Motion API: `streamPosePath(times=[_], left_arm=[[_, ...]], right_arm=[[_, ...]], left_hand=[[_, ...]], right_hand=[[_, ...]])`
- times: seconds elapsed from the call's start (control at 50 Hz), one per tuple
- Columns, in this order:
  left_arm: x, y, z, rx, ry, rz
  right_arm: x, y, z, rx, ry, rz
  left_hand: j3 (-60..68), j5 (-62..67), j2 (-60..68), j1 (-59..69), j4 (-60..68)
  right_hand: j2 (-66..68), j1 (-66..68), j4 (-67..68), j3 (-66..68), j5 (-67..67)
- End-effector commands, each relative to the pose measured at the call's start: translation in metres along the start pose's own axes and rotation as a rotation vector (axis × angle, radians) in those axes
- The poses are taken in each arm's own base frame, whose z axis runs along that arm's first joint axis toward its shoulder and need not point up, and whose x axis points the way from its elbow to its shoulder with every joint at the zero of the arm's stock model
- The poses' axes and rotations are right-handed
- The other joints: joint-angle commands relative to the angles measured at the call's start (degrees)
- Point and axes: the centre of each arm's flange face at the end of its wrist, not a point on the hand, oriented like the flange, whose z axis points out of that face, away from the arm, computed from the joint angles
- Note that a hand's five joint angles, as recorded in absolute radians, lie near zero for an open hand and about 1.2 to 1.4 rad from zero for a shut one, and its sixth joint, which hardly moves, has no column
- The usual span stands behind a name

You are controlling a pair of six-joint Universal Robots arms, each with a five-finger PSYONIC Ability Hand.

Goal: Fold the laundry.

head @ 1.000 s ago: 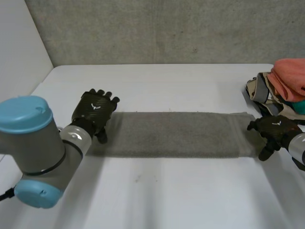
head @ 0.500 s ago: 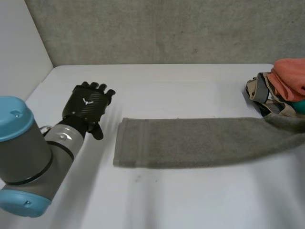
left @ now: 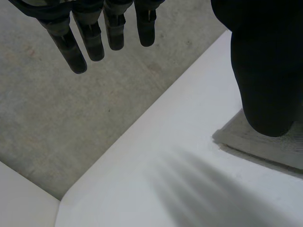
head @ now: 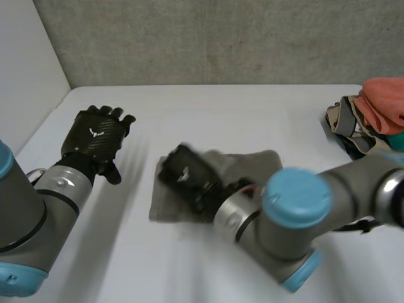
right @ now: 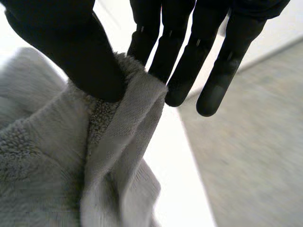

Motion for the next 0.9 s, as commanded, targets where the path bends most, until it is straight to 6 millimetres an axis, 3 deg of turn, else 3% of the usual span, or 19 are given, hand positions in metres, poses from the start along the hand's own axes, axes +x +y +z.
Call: streamPosePath(times=[0.02, 0.08, 0.14, 0.2, 0.26, 0.38, 0.46, 0.58, 0.68, 0.78, 0.84, 0.9], left_arm=[[0.005, 0.004, 0.0, -0.008, 0.015, 0.001], [0.007, 0.0, 0.0, 0.005, 0.021, 0.002], [0.008, -0.003, 0.0, 0.015, 0.024, 0.003], [0.008, -0.006, 0.0, 0.026, 0.025, 0.002], [0.014, -0.009, -0.002, 0.038, 0.043, 0.005], [0.021, -0.011, -0.001, 0.045, 0.064, 0.005], [0.04, -0.015, -0.004, 0.062, 0.123, 0.005], [0.092, -0.019, -0.012, 0.082, 0.277, -0.016], [0.12, -0.005, 0.009, 0.052, 0.324, -0.023], [0.144, 0.019, 0.047, 0.014, 0.32, -0.007], [0.146, 0.023, 0.063, 0.006, 0.262, -0.002], [0.128, 0.028, 0.084, -0.031, 0.1, 0.001]], right_arm=[[-0.017, 0.01, -0.003, -0.055, -0.035, 0.038], [-0.006, 0.004, -0.007, -0.088, 0.008, 0.079], [0.018, 0.011, -0.019, -0.196, 0.07, 0.172], [0.043, 0.035, -0.039, -0.362, 0.116, 0.299], [0.051, 0.052, -0.06, -0.486, 0.11, 0.4], [0.061, 0.092, -0.088, -0.627, 0.161, 0.441], [0.067, 0.109, -0.101, -0.674, 0.175, 0.406], [0.066, 0.113, -0.101, -0.649, 0.202, 0.377], [0.064, 0.115, -0.101, -0.631, 0.222, 0.369], [0.062, 0.114, -0.102, -0.628, 0.222, 0.373], [0.06, 0.113, -0.101, -0.624, 0.222, 0.369], [0.058, 0.113, -0.102, -0.623, 0.221, 0.368]], left_hand=[[-1.86, -2.83, -1.61, -1.67, -1.53], [-1.86, -2.83, -1.61, -1.67, -1.53], [-1.86, -2.83, -1.61, -1.67, -1.53], [-1.86, -2.83, -1.61, -1.67, -1.53], [-1.86, -2.83, -1.61, -1.67, -1.53], [-1.86, -2.83, -1.61, -1.67, -1.53], [-1.86, -2.83, -1.61, -1.67, -1.53], [-1.64, -2.62, -1.4, -1.46, -1.32], [-1.31, -2.28, -1.06, -1.12, -0.98], [-0.47, -1.44, -0.23, -0.28, -0.14], [0.7, -0.27, 0.95, 0.89, 1.03], [3.57, 2.59, 3.81, 3.75, 3.9]], right_hand=[[-51.58, -50.26, -52.3, -52.23, -52.53], [-51.58, -50.26, -52.3, -52.23, -52.53], [-51.58, -50.26, -52.3, -52.23, -52.53], [-51.58, -50.26, -52.3, -52.23, -52.53], [-51.58, -50.26, -52.3, -52.23, -52.53], [-51.58, -50.26, -52.3, -52.23, -52.53], [-51.58, -50.26, -52.3, -52.23, -52.53], [-51.58, -50.26, -52.3, -52.23, -52.53], [-51.58, -50.26, -52.3, -52.23, -52.53], [-51.58, -50.26, -52.3, -52.23, -52.53], [-51.58, -50.26, -52.3, -52.23, -52.53], [-51.17, -49.84, -51.89, -51.82, -52.12]])
